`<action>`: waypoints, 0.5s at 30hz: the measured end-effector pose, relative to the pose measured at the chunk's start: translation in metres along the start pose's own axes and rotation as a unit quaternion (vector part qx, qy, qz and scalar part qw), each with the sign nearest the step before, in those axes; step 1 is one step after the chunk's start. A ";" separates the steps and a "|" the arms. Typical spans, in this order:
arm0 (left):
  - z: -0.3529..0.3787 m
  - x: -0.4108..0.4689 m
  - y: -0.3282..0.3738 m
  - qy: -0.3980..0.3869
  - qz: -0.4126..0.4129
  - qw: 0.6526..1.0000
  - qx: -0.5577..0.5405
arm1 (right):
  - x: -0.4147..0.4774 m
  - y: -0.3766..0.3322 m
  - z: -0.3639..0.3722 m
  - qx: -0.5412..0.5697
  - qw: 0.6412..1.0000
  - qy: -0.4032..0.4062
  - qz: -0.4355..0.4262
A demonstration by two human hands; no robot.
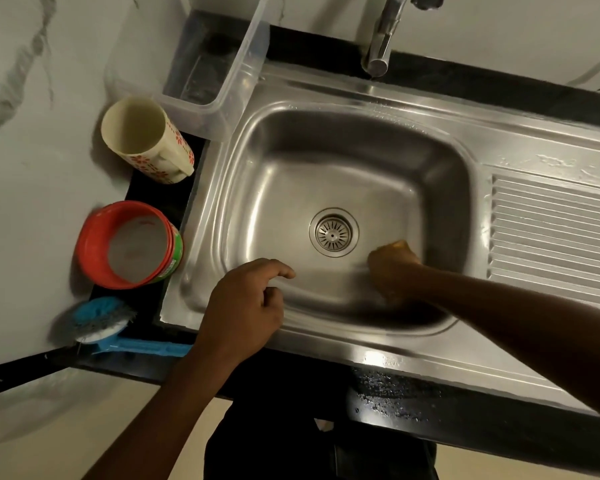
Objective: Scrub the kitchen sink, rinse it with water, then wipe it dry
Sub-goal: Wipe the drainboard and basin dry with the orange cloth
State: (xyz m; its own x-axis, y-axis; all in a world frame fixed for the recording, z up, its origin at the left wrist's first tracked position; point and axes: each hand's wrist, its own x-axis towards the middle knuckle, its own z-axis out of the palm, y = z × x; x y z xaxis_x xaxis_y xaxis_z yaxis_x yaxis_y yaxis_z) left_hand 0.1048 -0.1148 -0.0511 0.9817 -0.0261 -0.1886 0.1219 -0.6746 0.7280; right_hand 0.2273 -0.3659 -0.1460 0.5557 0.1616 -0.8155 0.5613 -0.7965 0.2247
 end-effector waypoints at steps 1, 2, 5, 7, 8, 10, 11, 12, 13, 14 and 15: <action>0.000 0.000 0.000 -0.001 0.000 1.000 -0.001 | -0.003 -0.007 0.000 0.024 1.000 -0.010 -0.011; 0.000 0.000 -0.001 -0.002 0.000 1.000 -0.002 | -0.002 -0.014 -0.001 0.071 0.997 -0.019 -0.014; 0.001 -0.001 -0.005 -0.002 -0.005 1.000 -0.004 | -0.001 -0.041 -0.012 0.222 0.973 -0.035 -0.047; 0.002 -0.001 -0.006 -0.003 -0.009 1.000 -0.009 | 0.004 -0.062 -0.023 0.303 0.952 -0.022 -0.050; 0.002 -0.001 -0.007 -0.003 -0.008 1.000 -0.010 | 0.009 -0.074 -0.030 0.349 0.936 -0.016 -0.043; 0.000 -0.001 -0.007 -0.004 -0.005 1.000 -0.014 | 0.022 -0.098 -0.046 0.409 0.912 0.011 -0.038; -0.001 -0.002 -0.007 -0.004 -0.003 1.000 -0.016 | 0.027 -0.110 -0.056 0.437 0.898 0.035 -0.034; -0.002 -0.002 -0.007 -0.002 -0.004 1.000 -0.018 | 0.031 -0.122 -0.065 0.475 0.878 0.059 -0.027; -0.003 -0.003 -0.007 0.001 -0.006 1.000 -0.016 | 0.036 -0.132 -0.074 0.511 0.855 0.086 -0.023; -0.005 -0.003 -0.007 0.004 -0.010 1.000 -0.012 | 0.043 -0.139 -0.081 0.544 0.831 0.113 -0.022; -0.006 -0.004 -0.007 0.005 -0.013 1.000 -0.009 | 0.049 -0.142 -0.088 0.574 0.807 0.134 -0.016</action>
State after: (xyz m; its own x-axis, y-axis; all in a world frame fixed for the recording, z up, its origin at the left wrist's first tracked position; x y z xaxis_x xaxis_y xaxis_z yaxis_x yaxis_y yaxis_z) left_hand 0.1011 -0.1057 -0.0517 0.9796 -0.0010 -0.2011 0.1502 -0.6612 0.7350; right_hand 0.2291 -0.1934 -0.1711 0.7510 0.1913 -0.6321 -0.2753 -0.7793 -0.5629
